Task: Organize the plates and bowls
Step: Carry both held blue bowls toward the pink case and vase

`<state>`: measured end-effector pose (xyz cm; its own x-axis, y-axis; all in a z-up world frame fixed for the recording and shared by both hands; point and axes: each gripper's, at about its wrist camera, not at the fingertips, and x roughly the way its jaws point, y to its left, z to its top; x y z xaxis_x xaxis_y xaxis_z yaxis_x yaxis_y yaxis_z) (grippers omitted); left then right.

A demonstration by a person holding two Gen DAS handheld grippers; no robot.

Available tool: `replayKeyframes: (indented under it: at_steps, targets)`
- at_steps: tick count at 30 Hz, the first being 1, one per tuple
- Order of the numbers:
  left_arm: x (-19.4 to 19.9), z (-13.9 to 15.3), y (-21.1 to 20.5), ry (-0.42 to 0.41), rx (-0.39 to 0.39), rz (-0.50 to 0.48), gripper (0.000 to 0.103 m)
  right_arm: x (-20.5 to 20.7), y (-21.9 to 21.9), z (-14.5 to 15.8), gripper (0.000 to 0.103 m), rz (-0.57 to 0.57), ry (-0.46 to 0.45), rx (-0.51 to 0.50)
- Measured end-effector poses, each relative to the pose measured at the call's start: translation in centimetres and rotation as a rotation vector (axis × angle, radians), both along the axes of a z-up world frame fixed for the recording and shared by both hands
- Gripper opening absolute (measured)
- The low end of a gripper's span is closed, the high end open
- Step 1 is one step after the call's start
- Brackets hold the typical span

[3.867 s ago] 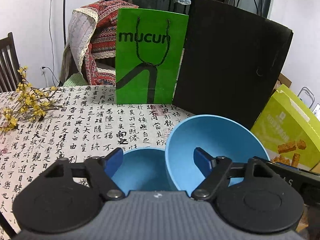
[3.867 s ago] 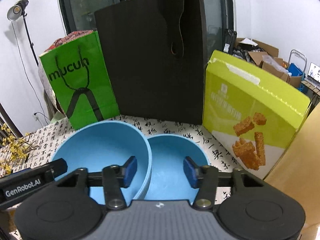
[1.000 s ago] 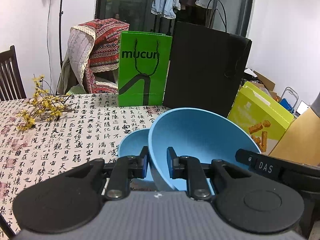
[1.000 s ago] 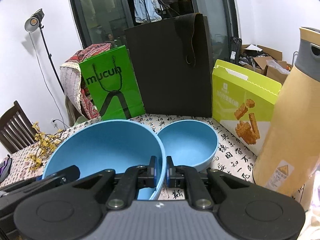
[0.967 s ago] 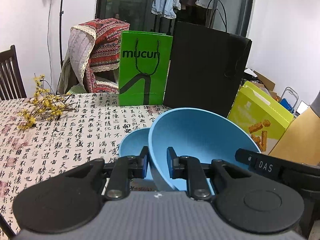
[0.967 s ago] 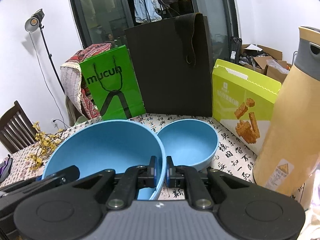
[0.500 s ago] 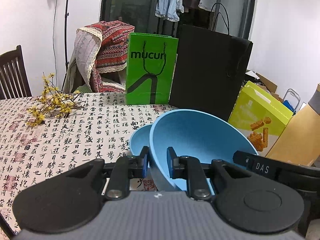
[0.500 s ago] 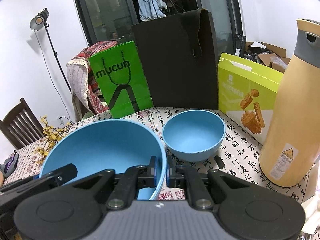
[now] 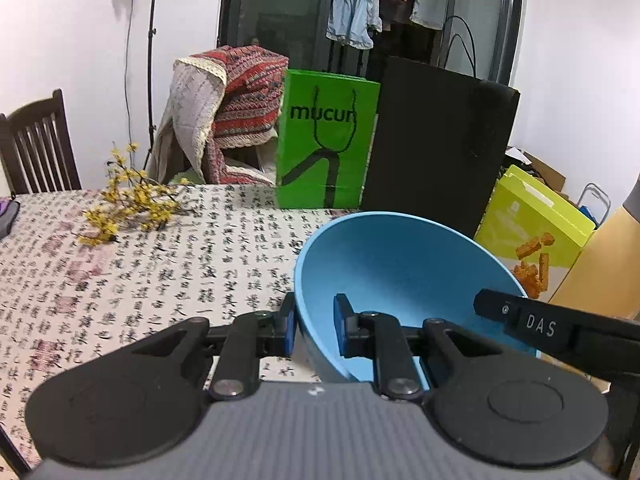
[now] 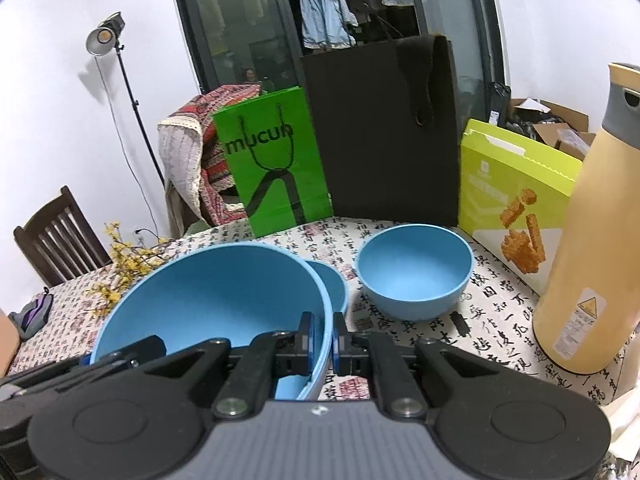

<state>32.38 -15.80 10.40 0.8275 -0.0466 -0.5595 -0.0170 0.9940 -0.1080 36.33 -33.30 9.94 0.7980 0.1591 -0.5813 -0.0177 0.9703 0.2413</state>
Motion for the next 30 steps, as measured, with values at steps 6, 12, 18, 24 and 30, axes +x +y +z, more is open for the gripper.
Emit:
replayKeyframes:
  at_steps: [6,12,18,24,30]
  targets:
    - [-1.1,0.4,1.7,-0.024,0.016,0.038,0.019,-0.4,1.7,0.2,0.008,0.03,-0.006,0.006]
    - [-2.1,0.7,3.6,-0.038,0.038,0.088,0.019,-0.9,4.1,0.3,0.009,0.073,-0.019,-0.004]
    - [-3.1,0.7,5.5,-0.042,0.047,0.126,0.019,-1.2,6.4,0.4,0.009,0.114,-0.026,-0.004]
    - [-4.3,0.8,7.3,-0.046,0.048,0.166,0.019,-1.4,8.4,0.5,0.009,0.152,-0.027,0.002]
    - [-5.5,0.9,9.1,-0.047,0.051,0.203,0.019,-1.8,10.4,0.4,0.009,0.193,-0.026,0.009]
